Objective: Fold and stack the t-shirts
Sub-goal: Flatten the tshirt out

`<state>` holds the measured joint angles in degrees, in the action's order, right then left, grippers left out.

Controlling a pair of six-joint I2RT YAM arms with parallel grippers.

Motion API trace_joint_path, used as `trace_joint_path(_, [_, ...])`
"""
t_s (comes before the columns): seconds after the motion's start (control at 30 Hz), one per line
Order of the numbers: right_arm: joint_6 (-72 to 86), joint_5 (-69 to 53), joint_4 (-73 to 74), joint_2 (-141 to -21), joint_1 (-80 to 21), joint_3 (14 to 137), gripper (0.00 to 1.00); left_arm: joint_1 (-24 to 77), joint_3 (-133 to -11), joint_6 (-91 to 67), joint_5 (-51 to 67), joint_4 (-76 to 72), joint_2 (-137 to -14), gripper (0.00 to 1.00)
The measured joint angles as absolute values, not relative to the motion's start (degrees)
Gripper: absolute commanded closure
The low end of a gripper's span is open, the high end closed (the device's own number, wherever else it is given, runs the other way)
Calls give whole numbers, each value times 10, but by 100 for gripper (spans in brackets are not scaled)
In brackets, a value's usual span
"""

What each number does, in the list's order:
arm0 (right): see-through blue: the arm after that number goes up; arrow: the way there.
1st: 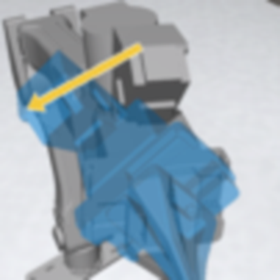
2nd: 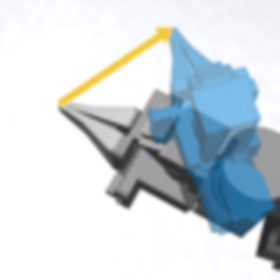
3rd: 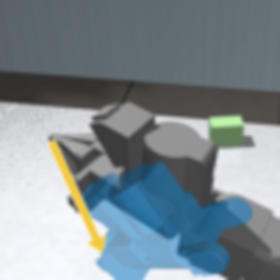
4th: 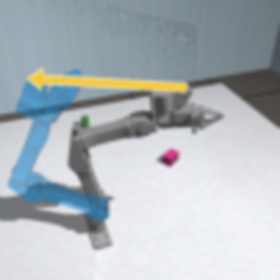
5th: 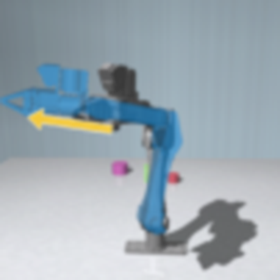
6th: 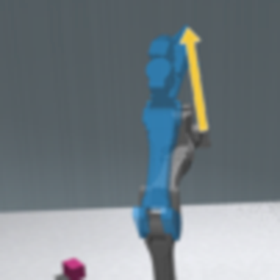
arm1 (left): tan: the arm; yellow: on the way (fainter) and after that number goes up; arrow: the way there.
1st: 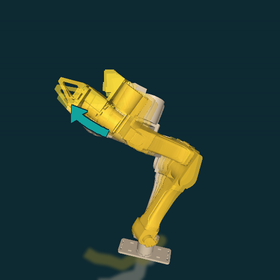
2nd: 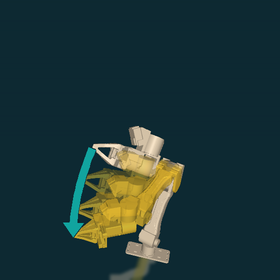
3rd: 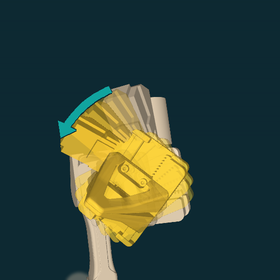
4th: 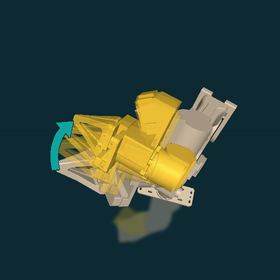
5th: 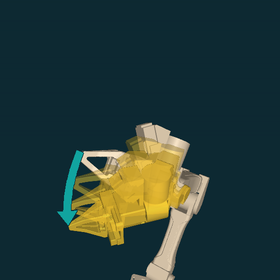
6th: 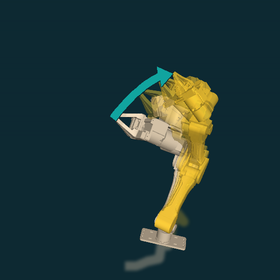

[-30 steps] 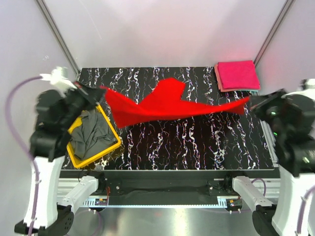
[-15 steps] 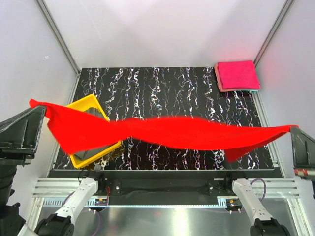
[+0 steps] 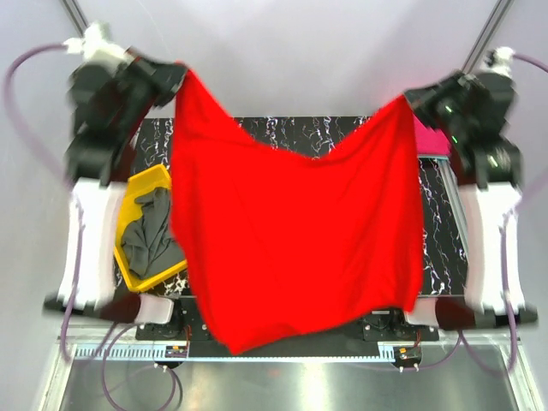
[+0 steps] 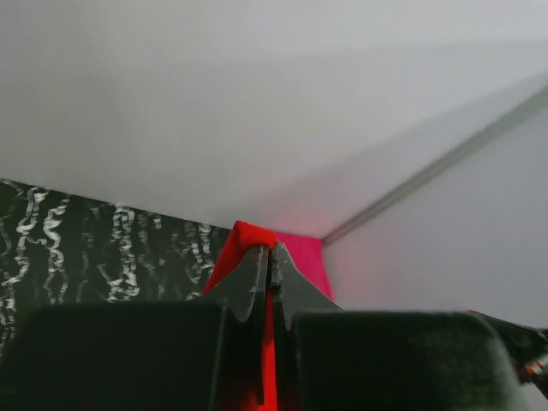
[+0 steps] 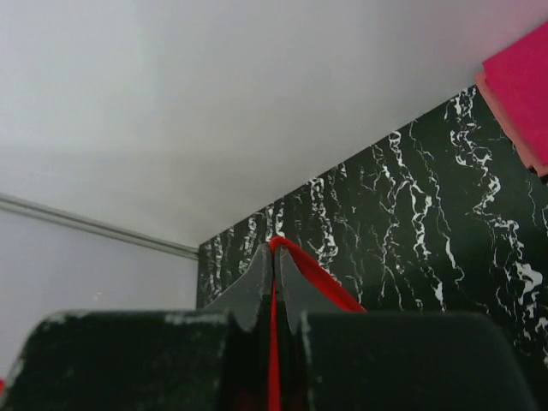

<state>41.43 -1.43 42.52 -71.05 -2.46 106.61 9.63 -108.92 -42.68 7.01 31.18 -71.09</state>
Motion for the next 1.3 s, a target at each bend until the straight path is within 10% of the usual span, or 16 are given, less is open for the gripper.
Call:
trace_joint_path(0.27, [363, -48, 370, -1006, -18, 1298, 100, 71, -1355, -420, 23, 309, -1042, 100])
trace_joint_path(0.57, [328, -80, 354, -1040, 45, 1440, 100, 27, -1303, -451, 38, 237, -975, 100])
trace_joint_path(1.3, [305, -53, 433, -572, 63, 678, 100, 39, -583, -416, 33, 233, -396, 100])
